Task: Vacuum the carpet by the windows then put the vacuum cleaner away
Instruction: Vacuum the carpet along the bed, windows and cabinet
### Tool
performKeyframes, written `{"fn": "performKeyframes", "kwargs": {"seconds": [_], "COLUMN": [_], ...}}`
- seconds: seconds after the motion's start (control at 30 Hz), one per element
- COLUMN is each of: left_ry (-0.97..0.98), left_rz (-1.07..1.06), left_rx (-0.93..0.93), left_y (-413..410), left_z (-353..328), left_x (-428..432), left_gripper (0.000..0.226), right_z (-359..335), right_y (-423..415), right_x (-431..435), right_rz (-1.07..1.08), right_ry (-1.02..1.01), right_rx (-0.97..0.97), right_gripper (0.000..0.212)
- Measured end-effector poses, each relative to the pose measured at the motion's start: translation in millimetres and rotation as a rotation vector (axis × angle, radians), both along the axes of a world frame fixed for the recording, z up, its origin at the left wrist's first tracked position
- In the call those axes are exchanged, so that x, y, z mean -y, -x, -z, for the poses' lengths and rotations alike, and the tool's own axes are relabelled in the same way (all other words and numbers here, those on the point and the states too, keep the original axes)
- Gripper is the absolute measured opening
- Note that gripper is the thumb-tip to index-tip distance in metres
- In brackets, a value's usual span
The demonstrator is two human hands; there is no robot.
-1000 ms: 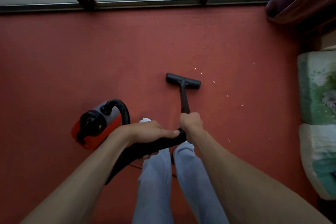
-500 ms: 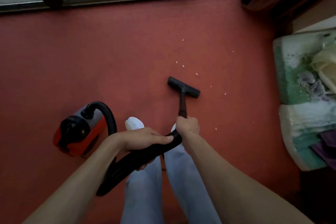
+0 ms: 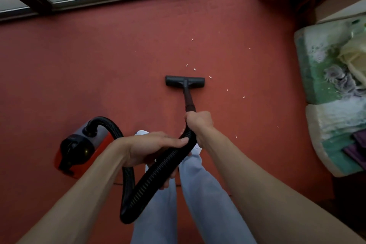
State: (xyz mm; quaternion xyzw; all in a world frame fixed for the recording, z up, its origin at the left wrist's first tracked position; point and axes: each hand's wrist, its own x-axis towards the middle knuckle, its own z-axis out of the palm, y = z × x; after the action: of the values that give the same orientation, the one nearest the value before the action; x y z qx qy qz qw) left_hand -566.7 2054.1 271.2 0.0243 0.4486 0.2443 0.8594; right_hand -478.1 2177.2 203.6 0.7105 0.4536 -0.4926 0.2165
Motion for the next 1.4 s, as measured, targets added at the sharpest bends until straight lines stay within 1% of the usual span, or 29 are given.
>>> {"fn": "performKeyframes", "kwargs": {"seconds": [0.07,0.13,0.2,0.27,0.3,0.37,0.43,0.5,0.57,0.63,0.7,0.83,0.9,1.0,1.1,1.2,1.27,1.33,1.4], "left_ry": [0.006,0.039,0.051,0.037,0.035,0.043,0.04,0.03,0.031,0.032,0.056,0.082,0.074,0.057,0.033,0.024,0.042,0.042,0.031], "left_rz": [-0.007,-0.089,-0.186,-0.252,-0.279,-0.29,-0.205,-0.08,0.003,0.02,-0.063,-0.366,-0.461,-0.473,-0.399,-0.329,-0.378,-0.497,-0.604], "left_rx": [-0.045,-0.132,-0.224,-0.283,-0.284,-0.221,-0.104,-0.022,0.01,-0.019,-0.1,-0.327,-0.37,-0.328,-0.25,-0.278,-0.33,-0.397,-0.44], "left_y": [0,-3,-8,-10,-9,-2,6,14,16,15,9,-3,-3,4,13,13,8,3,0], "left_z": [3,10,20,26,27,24,18,15,13,13,17,35,40,38,37,38,42,51,61], "left_x": [-6,-15,-26,-35,-37,-34,-26,-20,-18,-21,-26,-40,-49,-57,-58,-62,-69,-75,-79], "left_gripper": [0.047,0.051,0.05,0.049,0.049,0.049,0.05,0.05,0.05,0.051,0.051,0.052,0.052,0.047,0.05,0.053,0.051,0.045,0.041], "right_z": [5,13,24,27,26,20,14,9,9,15,23,44,52,49,43,53,66,80,94], "right_y": [7,19,31,40,43,43,32,15,3,3,13,42,54,61,54,48,55,66,78], "right_x": [-7,-19,-34,-46,-50,-50,-42,-29,-22,-23,-30,-57,-71,-85,-90,-91,-95,-101,-108], "right_rz": [-0.051,-0.054,-0.059,-0.074,-0.091,-0.134,-0.187,-0.195,-0.149,-0.108,-0.067,0.027,0.06,0.043,0.024,0.041,0.054,0.076,0.078], "right_ry": [-0.005,-0.033,-0.066,-0.109,-0.133,-0.164,-0.143,-0.068,0.0,0.011,-0.01,-0.101,-0.126,-0.153,-0.131,-0.085,-0.066,-0.066,-0.07], "right_rx": [-0.011,-0.024,-0.031,-0.029,-0.028,-0.027,-0.011,0.012,0.025,0.014,-0.007,-0.087,-0.139,-0.167,-0.154,-0.154,-0.182,-0.232,-0.274], "right_gripper": [0.033,0.037,0.043,0.041,0.039,0.038,0.039,0.039,0.039,0.038,0.035,0.038,0.041,0.046,0.047,0.047,0.05,0.054,0.052]}}
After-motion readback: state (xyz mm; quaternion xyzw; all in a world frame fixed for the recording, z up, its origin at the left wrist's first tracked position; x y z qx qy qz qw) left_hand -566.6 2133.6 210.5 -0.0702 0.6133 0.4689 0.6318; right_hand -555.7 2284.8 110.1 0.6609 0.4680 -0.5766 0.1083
